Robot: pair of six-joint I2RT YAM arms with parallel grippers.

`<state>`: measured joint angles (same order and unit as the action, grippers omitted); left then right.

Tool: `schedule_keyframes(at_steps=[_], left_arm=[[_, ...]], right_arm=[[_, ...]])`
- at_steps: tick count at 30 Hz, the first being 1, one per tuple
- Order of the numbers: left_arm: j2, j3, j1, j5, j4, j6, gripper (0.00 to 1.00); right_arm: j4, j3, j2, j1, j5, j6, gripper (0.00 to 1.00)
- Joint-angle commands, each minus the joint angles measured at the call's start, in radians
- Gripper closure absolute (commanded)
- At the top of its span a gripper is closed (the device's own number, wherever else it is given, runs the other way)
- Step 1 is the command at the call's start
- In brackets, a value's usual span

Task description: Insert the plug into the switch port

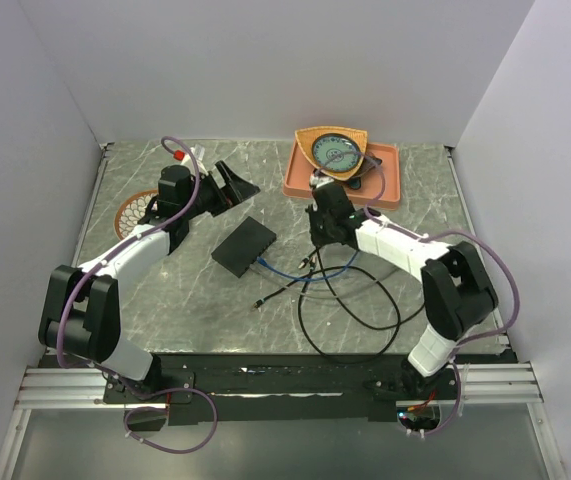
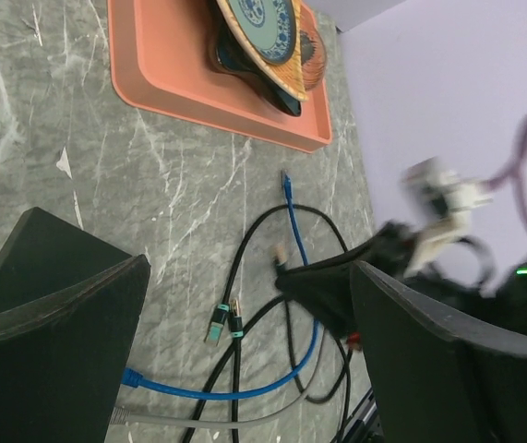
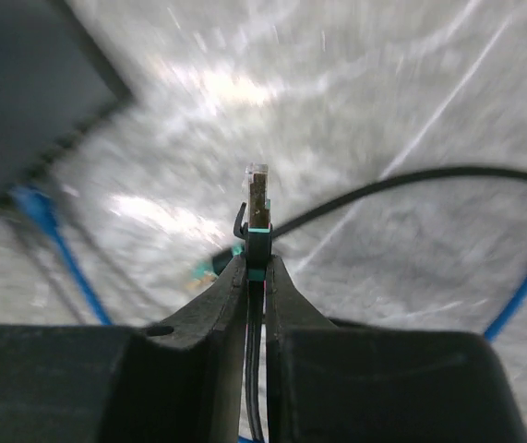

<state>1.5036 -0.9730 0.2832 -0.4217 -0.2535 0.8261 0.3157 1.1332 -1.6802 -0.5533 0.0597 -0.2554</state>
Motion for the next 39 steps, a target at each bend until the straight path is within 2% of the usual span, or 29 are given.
schedule_keyframes(at_steps=[1, 13, 21, 27, 31, 34, 36, 38, 39], left_arm=[[-0.017, -0.044, 0.002, -0.005, 0.014, -0.028, 0.04], [-0.039, -0.029, -0.001, -0.005, 0.007, -0.028, 0.04], [-0.045, -0.026, -0.006, 0.001, 0.017, -0.038, 0.04], [-0.037, -0.033, -0.009, -0.009, 0.017, -0.039, 0.04], [-0.029, -0.035, -0.009, -0.015, 0.013, -0.039, 0.04], [-0.025, -0.035, -0.007, -0.019, 0.010, -0.039, 0.04], [-0.026, -0.035, -0.009, -0.029, 0.007, -0.042, 0.04], [-0.025, -0.035, -0.007, -0.038, -0.004, -0.045, 0.04], [-0.026, -0.030, -0.007, -0.054, -0.009, -0.048, 0.04]], right_arm=[[-0.040, 0.111, 0.143, 0.024, 0.014, 0.045, 1.00], [-0.125, 0.322, 0.477, 0.093, 0.135, 0.179, 1.00], [-0.277, 0.315, 0.720, 0.090, 0.233, 0.292, 1.00], [-0.356, 0.289, 0.830, 0.092, 0.262, 0.352, 1.00], [-0.264, 0.342, 0.791, 0.092, 0.226, 0.378, 1.00], [-0.082, 0.407, 0.693, 0.092, 0.168, 0.375, 1.00], [0.014, 0.412, 0.625, 0.092, 0.067, 0.354, 1.00], [0.036, 0.352, 0.590, 0.092, -0.030, 0.329, 1.00], [0.028, 0.279, 0.558, 0.092, -0.131, 0.314, 1.00]])
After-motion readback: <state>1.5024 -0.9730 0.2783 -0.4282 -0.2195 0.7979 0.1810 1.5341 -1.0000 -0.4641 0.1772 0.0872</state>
